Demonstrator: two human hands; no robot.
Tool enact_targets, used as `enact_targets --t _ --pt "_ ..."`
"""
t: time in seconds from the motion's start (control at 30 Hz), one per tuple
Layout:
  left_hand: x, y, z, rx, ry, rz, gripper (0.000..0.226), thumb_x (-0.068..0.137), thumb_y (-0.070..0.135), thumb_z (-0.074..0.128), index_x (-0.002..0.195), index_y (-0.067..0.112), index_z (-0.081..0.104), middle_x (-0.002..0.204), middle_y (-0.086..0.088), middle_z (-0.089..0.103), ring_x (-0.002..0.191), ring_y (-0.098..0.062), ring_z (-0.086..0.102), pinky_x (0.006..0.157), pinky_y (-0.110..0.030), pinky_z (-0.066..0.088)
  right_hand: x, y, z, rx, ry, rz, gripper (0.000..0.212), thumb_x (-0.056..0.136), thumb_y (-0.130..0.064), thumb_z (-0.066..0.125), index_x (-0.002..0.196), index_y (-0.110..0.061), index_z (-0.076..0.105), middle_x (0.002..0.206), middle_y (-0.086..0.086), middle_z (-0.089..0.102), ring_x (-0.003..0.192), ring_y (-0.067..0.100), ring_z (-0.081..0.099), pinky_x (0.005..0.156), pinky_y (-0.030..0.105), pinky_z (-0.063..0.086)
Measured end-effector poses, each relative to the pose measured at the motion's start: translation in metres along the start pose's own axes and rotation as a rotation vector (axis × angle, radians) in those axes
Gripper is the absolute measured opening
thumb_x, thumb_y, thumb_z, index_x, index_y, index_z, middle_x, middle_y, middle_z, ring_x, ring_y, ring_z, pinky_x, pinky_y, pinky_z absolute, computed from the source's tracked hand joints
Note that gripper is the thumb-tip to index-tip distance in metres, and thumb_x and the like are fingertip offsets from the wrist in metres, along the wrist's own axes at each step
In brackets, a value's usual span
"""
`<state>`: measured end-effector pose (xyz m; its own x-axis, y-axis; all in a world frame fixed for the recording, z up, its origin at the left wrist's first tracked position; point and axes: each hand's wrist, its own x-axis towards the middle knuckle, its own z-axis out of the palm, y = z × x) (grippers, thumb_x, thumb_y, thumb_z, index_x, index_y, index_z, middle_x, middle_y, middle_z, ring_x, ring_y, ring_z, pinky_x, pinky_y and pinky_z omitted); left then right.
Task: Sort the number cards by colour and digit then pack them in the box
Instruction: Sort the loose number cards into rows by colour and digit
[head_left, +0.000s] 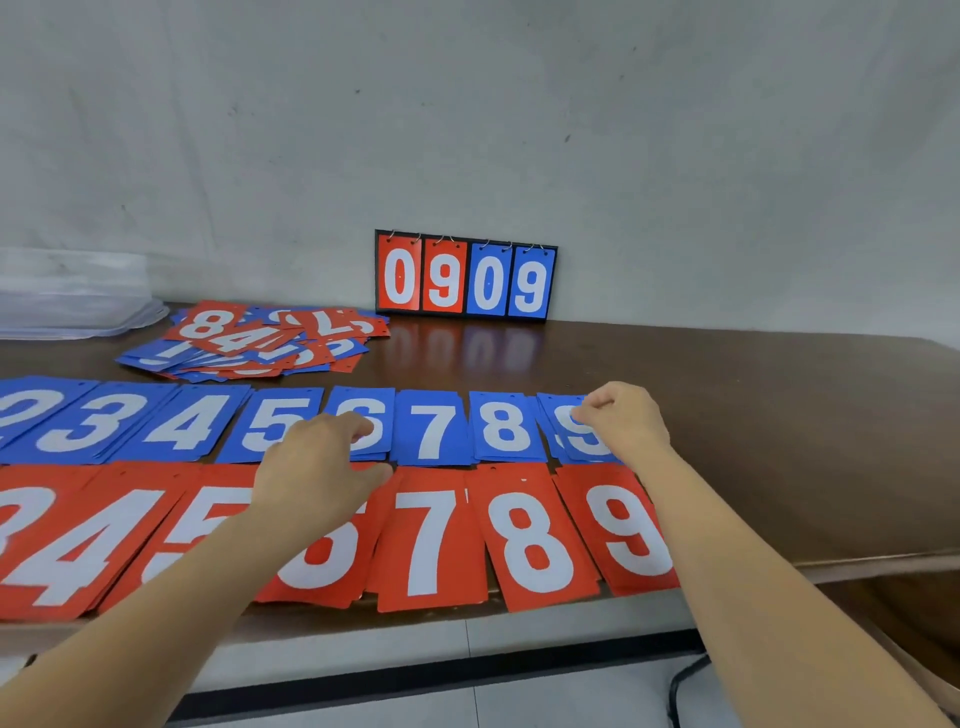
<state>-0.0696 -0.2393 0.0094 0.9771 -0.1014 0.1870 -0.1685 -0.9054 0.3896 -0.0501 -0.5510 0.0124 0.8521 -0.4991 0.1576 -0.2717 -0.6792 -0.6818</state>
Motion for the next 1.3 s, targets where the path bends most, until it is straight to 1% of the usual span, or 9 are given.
enact_targets --t 0.17,0.4,0.57,0.7,0.9,1.07,1.13,1.23,1.3 --pt "-0.006 -0.010 -0.008 -0.002 0.042 0.012 0.051 0.084 0.043 0.068 0.130 0.025 0.054 0.129 0.002 0.059 0.118 -0.018 0.054 0.097 -0.040 0.049 -0.028 -0.036 0.017 0.071 -0.126 -0.134 0.015 0.082 -0.027 0.074 0.094 -0.022 0.065 0.097 -0.003 0.067 0.091 0.017 0.065 0.085 0.042 0.054" --pt "0.015 -0.046 -0.022 -0.005 0.024 0.023 0.054 0.084 0.045 0.067 0.131 0.024 0.053 0.128 0.003 0.059 0.115 -0.016 0.056 0.096 -0.039 0.049 -0.057 -0.101 0.061 0.066 -0.213 -0.221 0.013 0.084 -0.027 0.072 0.076 -0.027 0.062 0.092 -0.003 0.068 0.089 0.019 0.065 0.087 0.046 0.054" --pt "0.044 -0.093 -0.039 -0.050 0.016 0.003 0.051 0.085 0.043 0.068 0.129 0.023 0.054 0.126 0.005 0.059 0.116 -0.015 0.055 0.098 -0.041 0.046 -0.054 -0.158 0.103 0.058 -0.274 -0.259 0.016 0.085 -0.024 0.071 0.087 -0.009 0.069 0.088 0.002 0.069 0.083 0.022 0.067 0.084 0.045 0.055" --pt "0.078 -0.144 -0.058 -0.057 -0.014 -0.046 0.046 0.084 0.044 0.068 0.124 0.024 0.058 0.119 0.005 0.063 0.112 -0.014 0.057 0.099 -0.041 0.045 -0.043 -0.200 0.138 0.037 -0.303 -0.259 0.012 0.086 -0.027 0.070 0.089 -0.016 0.068 0.090 -0.001 0.069 0.086 0.020 0.067 0.085 0.043 0.056" --pt "0.129 -0.217 -0.084 -0.046 -0.014 -0.112 0.039 0.086 0.038 0.066 0.121 0.023 0.061 0.115 0.005 0.064 0.107 -0.016 0.059 0.099 -0.039 0.045 -0.018 -0.242 0.188 0.000 -0.317 -0.196 0.018 0.086 -0.025 0.070 0.092 -0.008 0.069 0.096 0.009 0.071 0.087 0.021 0.067 0.086 0.043 0.056" --pt "0.167 -0.263 -0.089 -0.070 -0.017 -0.153 0.038 0.087 0.038 0.067 0.120 0.020 0.062 0.113 0.003 0.065 0.102 -0.018 0.062 0.094 -0.040 0.050 0.001 -0.263 0.221 -0.009 -0.313 -0.146 0.028 0.087 -0.023 0.070 0.098 0.003 0.068 0.103 0.020 0.069 0.089 0.031 0.068 0.085 0.045 0.056" --pt "0.182 -0.274 -0.085 -0.101 -0.016 -0.158 0.039 0.087 0.038 0.067 0.120 0.018 0.062 0.114 0.002 0.066 0.103 -0.017 0.061 0.093 -0.040 0.051 0.007 -0.269 0.233 -0.029 -0.310 -0.150 0.024 0.088 -0.023 0.068 0.096 0.000 0.070 0.099 0.016 0.070 0.086 0.024 0.067 0.086 0.042 0.055" --pt "0.204 -0.281 -0.077 -0.166 -0.020 -0.164 0.042 0.087 0.038 0.067 0.123 0.016 0.060 0.117 0.000 0.065 0.105 -0.018 0.061 0.093 -0.039 0.051 0.014 -0.277 0.250 -0.068 -0.293 -0.168 0.012 0.090 -0.025 0.066 0.088 -0.014 0.070 0.099 0.001 0.067 0.097 0.017 0.061 0.087 0.036 0.052" --pt "0.220 -0.278 -0.071 -0.182 -0.022 -0.148 0.047 0.088 0.040 0.066 0.127 0.015 0.057 0.121 -0.002 0.063 0.108 -0.019 0.060 0.093 -0.037 0.051 0.020 -0.281 0.262 -0.092 -0.282 -0.183 0.008 0.091 -0.026 0.064 0.093 -0.019 0.068 0.102 -0.002 0.066 0.095 0.013 0.059 0.086 0.033 0.051"
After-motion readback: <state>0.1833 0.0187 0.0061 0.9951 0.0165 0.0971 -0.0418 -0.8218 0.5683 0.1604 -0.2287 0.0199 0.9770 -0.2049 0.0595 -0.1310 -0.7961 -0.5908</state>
